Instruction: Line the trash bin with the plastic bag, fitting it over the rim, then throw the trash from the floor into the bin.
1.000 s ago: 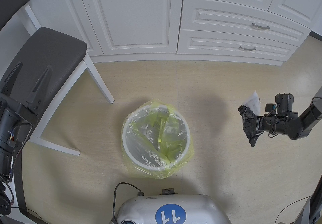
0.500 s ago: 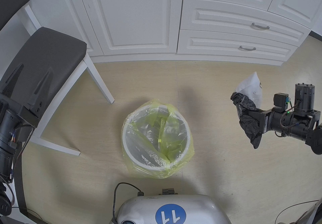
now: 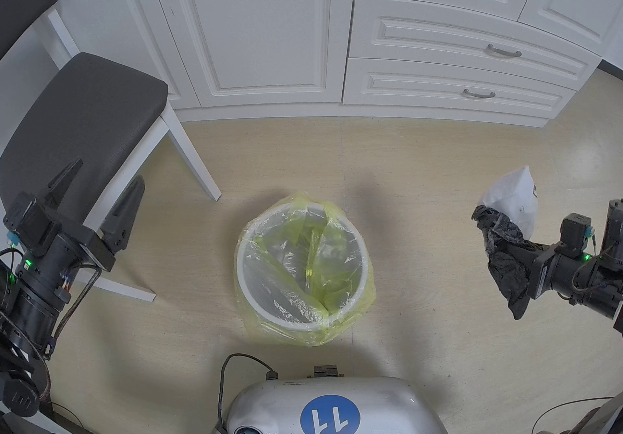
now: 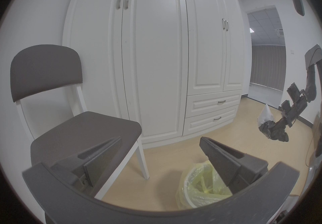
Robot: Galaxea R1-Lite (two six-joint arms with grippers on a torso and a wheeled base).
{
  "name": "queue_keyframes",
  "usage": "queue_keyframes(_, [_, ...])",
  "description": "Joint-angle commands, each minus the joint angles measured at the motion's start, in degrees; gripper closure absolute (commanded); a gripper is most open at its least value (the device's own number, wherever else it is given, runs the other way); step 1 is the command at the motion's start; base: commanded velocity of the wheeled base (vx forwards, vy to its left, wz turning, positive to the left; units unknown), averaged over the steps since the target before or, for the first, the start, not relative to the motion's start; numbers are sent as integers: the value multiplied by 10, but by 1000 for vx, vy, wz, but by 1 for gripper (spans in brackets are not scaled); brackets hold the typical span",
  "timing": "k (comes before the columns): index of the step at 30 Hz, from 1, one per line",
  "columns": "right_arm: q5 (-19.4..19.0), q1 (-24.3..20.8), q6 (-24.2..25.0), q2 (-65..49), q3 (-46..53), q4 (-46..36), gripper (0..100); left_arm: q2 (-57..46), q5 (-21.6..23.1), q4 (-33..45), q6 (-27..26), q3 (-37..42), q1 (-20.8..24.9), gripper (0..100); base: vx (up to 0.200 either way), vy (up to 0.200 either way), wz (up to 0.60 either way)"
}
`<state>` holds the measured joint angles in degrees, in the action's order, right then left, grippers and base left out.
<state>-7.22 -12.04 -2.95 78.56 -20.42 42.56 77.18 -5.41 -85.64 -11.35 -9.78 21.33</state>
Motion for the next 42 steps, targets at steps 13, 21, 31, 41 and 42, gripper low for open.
queue_keyframes(13, [60,49,-339,-46,31,74,100,18,0,0,1,8,-2,0,0,0,0])
queue_keyframes(21, [58,26,-544,-38,-81,61,100,20,0,0,7,12,-22,0,0,0,0])
queue_keyframes(31, [79,-69,-718,-12,-203,-34,100,10,43,-22,68,26,-79,0,0,0,0])
queue_keyframes(41, [79,-159,-934,110,-356,-84,100,39,88,-22,84,56,-115,0,0,0,0])
queue_keyframes(42, [80,-177,-947,136,-367,-83,100,46,98,-22,52,74,-115,0,0,0,0])
